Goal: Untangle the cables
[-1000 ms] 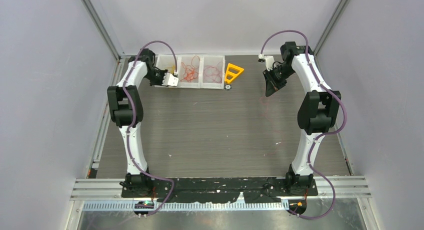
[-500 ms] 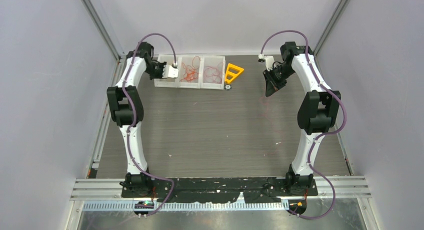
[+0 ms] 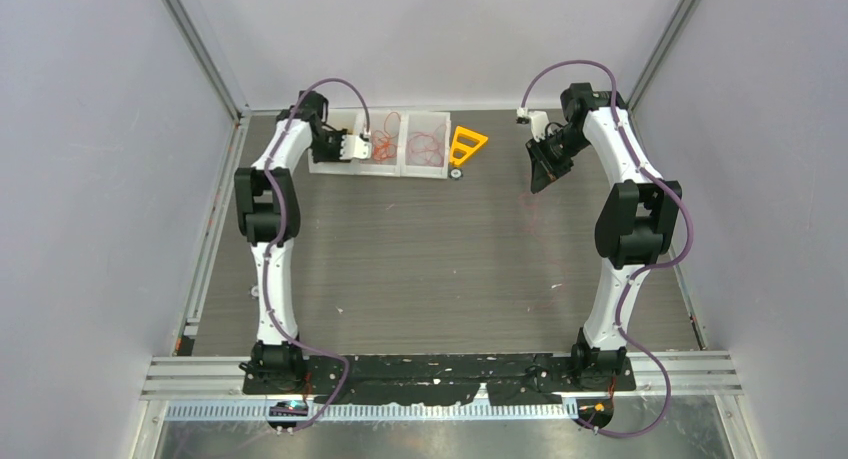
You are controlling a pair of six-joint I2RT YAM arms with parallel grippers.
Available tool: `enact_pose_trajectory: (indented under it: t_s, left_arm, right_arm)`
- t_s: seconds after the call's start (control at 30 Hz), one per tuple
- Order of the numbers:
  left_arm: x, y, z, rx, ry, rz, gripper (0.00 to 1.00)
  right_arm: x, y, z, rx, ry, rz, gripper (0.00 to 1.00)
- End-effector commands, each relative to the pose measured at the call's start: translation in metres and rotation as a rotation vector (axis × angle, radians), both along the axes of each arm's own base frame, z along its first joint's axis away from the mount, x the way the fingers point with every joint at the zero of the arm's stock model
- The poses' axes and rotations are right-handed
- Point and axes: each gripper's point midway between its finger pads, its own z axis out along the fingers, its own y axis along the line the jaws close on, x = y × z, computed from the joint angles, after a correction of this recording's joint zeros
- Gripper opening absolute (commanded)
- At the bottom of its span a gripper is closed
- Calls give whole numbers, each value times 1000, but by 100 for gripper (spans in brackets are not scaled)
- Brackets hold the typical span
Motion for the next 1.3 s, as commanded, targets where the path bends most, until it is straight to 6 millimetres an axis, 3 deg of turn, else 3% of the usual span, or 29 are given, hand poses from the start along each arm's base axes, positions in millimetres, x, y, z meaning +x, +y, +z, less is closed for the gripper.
enact_pose_trajectory:
  t_s: [0.0, 0.2, 0.47, 0.57, 0.7, 0.9, 1.07, 1.27]
  left_arm:
    - [0, -15, 38, -73, -65, 9, 41]
    - [-20, -28, 103, -202, -126, 63, 75]
    - [-54, -34, 201, -450, -157, 233, 91]
    - [-92, -60, 244, -682, -58, 256, 93]
    - [-163, -118, 289, -1006, 145, 165, 92]
    - [-217, -185, 306, -1201, 178, 38, 89]
    - [-235, -223, 320, -1271, 208, -27, 89]
    - [-255, -256, 320, -1278, 289, -119, 83]
  right_arm:
    - [3, 11, 20, 47, -45, 25, 6]
    - [10, 34, 64, 179, -155, 67, 5]
    - [5, 74, 139, 301, -360, 164, 6]
    - [-1, 90, 164, 354, -426, 191, 5]
    - [-19, 112, 201, 429, -509, 236, 5]
    - [-45, 144, 224, 505, -549, 298, 5]
    - [-66, 169, 231, 543, -548, 359, 5]
    - [-82, 193, 234, 573, -535, 414, 5]
